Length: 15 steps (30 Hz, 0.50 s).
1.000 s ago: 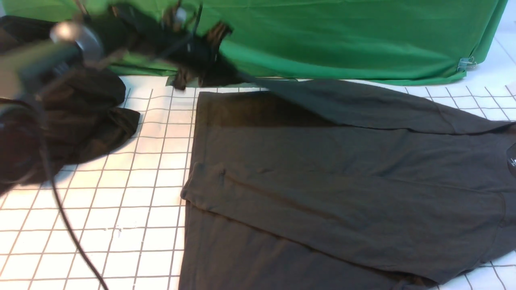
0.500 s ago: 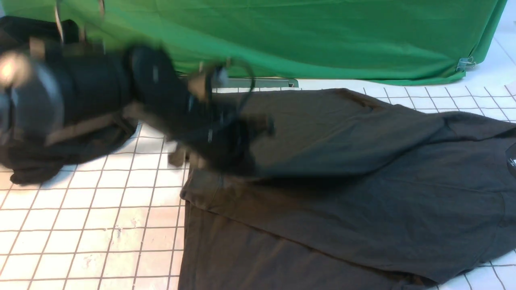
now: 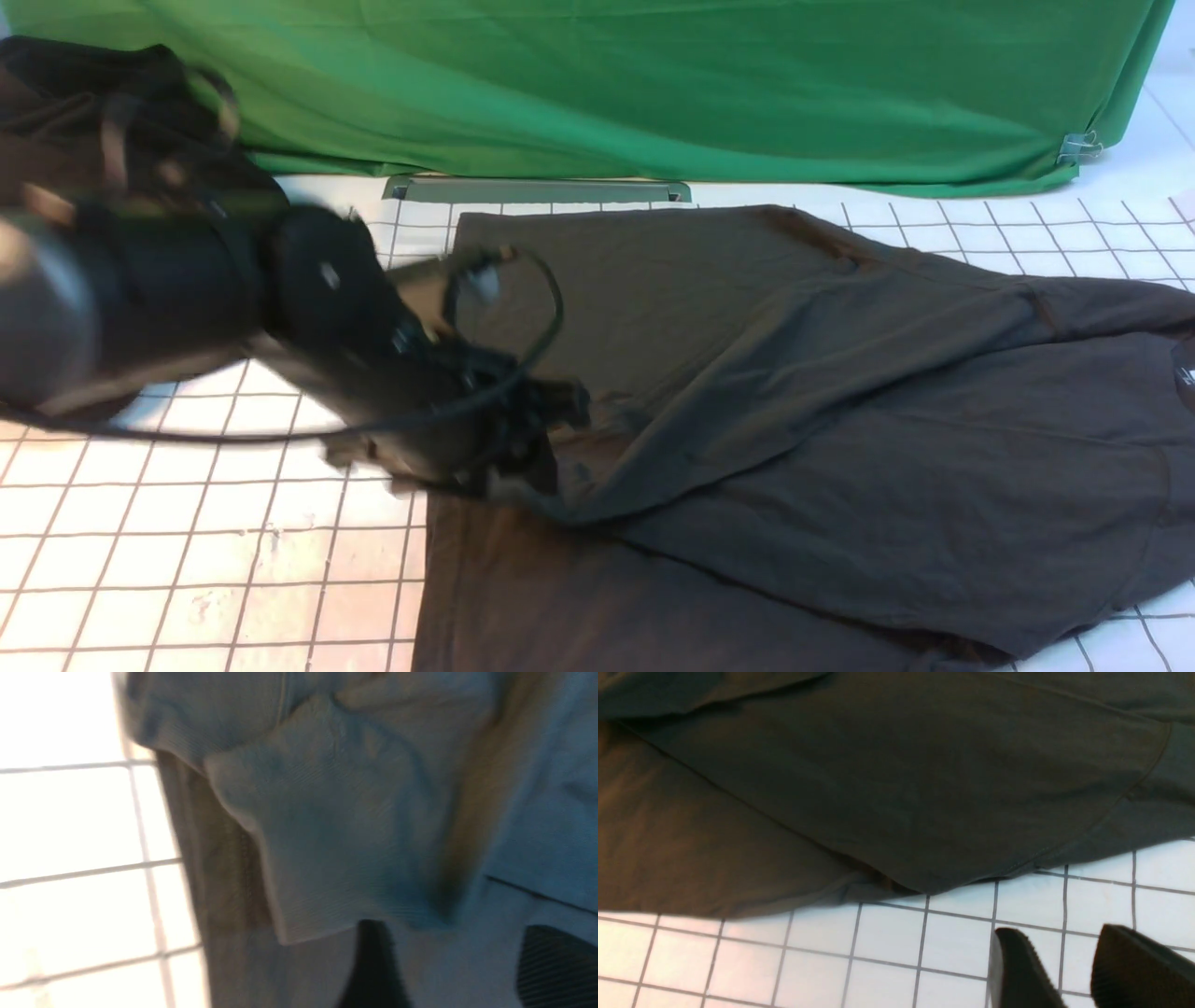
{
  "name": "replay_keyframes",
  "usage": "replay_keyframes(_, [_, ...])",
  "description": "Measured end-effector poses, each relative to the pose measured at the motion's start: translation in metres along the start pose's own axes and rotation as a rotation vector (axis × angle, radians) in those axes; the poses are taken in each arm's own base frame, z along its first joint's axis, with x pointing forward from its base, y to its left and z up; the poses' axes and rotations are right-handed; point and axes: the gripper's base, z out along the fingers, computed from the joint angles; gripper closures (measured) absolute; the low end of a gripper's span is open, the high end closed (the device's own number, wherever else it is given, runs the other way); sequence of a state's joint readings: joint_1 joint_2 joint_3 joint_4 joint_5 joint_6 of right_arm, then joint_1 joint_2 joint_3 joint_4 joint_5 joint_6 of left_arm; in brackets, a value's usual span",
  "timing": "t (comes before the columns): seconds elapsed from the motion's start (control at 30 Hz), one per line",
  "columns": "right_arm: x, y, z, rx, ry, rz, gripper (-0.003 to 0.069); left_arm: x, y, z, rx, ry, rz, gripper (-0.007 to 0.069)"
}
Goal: Fold a long-sleeved shirt over a white checkered tablecloth.
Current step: 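Fold the left side of the dark shirt inward over its body with the left gripper, then grasp the near edge of the shirt at its hem and shoulder corners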
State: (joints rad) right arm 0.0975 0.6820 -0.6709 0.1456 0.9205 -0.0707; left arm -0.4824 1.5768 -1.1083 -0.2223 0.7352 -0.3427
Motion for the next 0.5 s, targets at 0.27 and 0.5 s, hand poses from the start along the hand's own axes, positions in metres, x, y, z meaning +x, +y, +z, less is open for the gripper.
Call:
replay_keyframes(0.27, [-0.001, 0.0, 0.0, 0.001, -0.007, 0.0, 0.0421, 0.053, 0.016, -0.017, -0.121, 0.168, -0.045, 0.0137])
replay_keyframes(0.5, [-0.001, 0.0, 0.0, 0.001, -0.011, 0.0, 0.0421, 0.103, 0.038, 0.03, -0.144, 0.326, -0.16, 0.0183])
